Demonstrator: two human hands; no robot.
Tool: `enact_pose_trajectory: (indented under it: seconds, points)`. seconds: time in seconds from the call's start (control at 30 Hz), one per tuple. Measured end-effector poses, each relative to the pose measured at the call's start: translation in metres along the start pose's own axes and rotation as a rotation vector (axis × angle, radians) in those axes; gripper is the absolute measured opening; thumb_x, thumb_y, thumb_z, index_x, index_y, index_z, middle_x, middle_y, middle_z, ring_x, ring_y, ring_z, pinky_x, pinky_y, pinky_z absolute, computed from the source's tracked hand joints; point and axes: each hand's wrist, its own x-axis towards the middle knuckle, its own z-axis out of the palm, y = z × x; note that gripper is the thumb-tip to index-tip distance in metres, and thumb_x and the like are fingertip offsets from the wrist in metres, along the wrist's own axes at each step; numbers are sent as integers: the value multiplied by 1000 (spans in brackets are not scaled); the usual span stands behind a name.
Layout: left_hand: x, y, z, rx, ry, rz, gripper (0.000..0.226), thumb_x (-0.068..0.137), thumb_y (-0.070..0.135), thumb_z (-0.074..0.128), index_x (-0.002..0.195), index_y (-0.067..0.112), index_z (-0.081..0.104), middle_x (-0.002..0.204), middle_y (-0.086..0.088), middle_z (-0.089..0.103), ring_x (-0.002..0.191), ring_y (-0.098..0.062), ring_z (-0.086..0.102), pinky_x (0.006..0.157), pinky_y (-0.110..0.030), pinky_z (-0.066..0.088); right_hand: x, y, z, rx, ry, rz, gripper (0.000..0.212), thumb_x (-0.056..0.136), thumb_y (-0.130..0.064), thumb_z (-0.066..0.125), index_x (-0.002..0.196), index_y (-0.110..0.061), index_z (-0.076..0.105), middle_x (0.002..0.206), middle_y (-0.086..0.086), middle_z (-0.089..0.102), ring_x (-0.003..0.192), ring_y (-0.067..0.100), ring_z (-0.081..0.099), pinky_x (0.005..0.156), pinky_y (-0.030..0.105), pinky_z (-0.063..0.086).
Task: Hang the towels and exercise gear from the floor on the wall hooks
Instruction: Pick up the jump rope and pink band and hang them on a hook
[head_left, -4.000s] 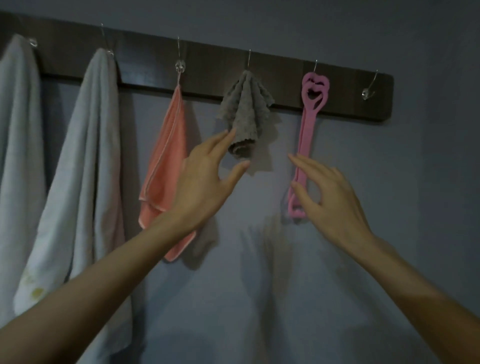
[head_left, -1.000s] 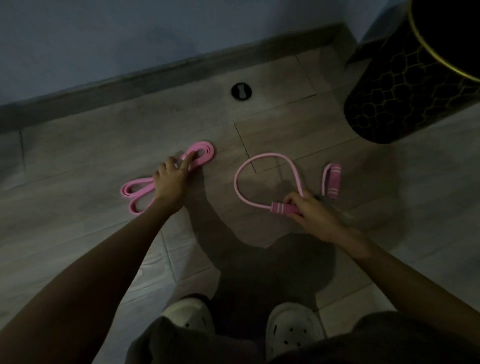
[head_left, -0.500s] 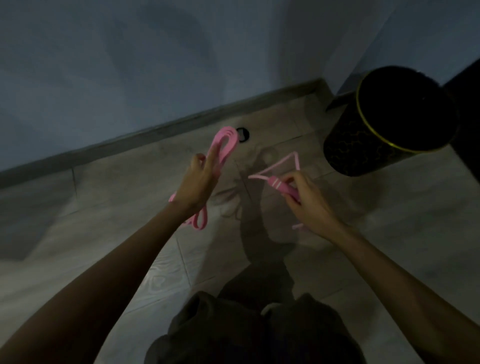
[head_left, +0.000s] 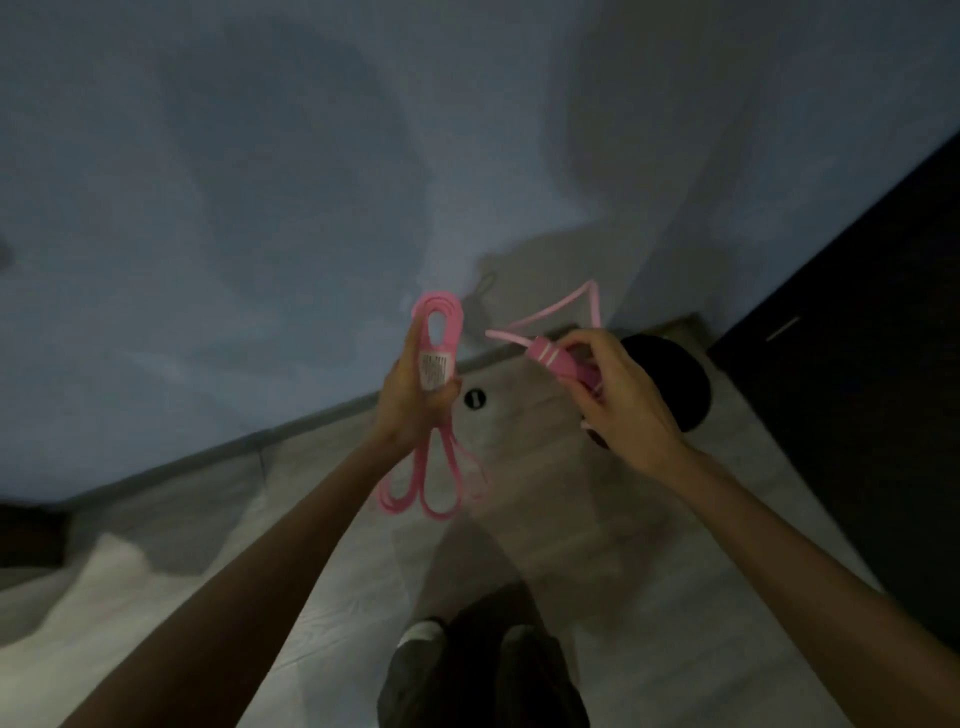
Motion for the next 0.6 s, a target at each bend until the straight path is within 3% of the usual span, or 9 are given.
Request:
enact_pose_trajectory:
  seconds: [0.07,0.13,0.2,0.3,0.37,0.43,0.5,0.6]
  points:
    - [-9,54,-29,-51,-9,79,83,83,10,68,146,36,22,116,18,49,79,-9,64,63,-28,59,8,-49,-39,60,10,29,28,89,-20,60,113,-24,47,100,-14,54,89,14,59,64,49,57]
    - [-16,104,-58,-39,-35,154,67,82,17,70,140,34,40,127,9,53,85,-16,67,70,-33,60,15,-97,-75,96,39,15,25,88,-21,61,110,-23,48,88,-17,54,78,15,59,61,48,56]
    - [-20,152,-84,-31,-49,179,42,83,19,69,124,27,60,120,-9,58,81,-25,69,73,-38,60,20,-139,-108,110,56,-23,22,89,-23,60,107,-25,48,85,-9,58,73,20,58,61,49,55]
    - [-27,215,-116,-90,-62,185,25,85,10,66,109,19,67,108,-8,63,72,-24,69,65,-25,59,25,-192,-149,96,81,-71,22,88,-27,60,105,-31,47,83,11,61,70,29,58,61,51,52]
    - [-29,247,-134,-103,-76,170,25,86,11,64,109,22,65,98,-7,66,75,-23,69,66,-27,59,30,-220,-171,66,120,-105,26,87,-22,62,103,-36,45,85,12,62,70,29,58,63,49,50]
    - [-25,271,-148,-87,-62,130,24,87,16,65,110,20,66,95,-9,67,86,-31,69,77,-41,59,35,-242,-188,59,155,-127,30,86,-18,63,102,-37,46,90,7,64,74,27,59,66,48,51]
    - [-19,292,-159,-77,-46,95,15,89,25,62,99,16,69,87,-10,65,86,-32,67,83,-50,55,39,-260,-203,72,184,-139,27,86,-17,63,101,-35,48,90,2,63,75,24,60,63,48,53]
    - [-18,328,-175,-144,-79,16,47,94,52,41,78,17,68,70,-10,62,68,-24,62,75,-39,54,44,-280,-218,102,235,-161,20,87,-20,61,98,-35,51,90,-2,60,72,23,59,55,44,56]
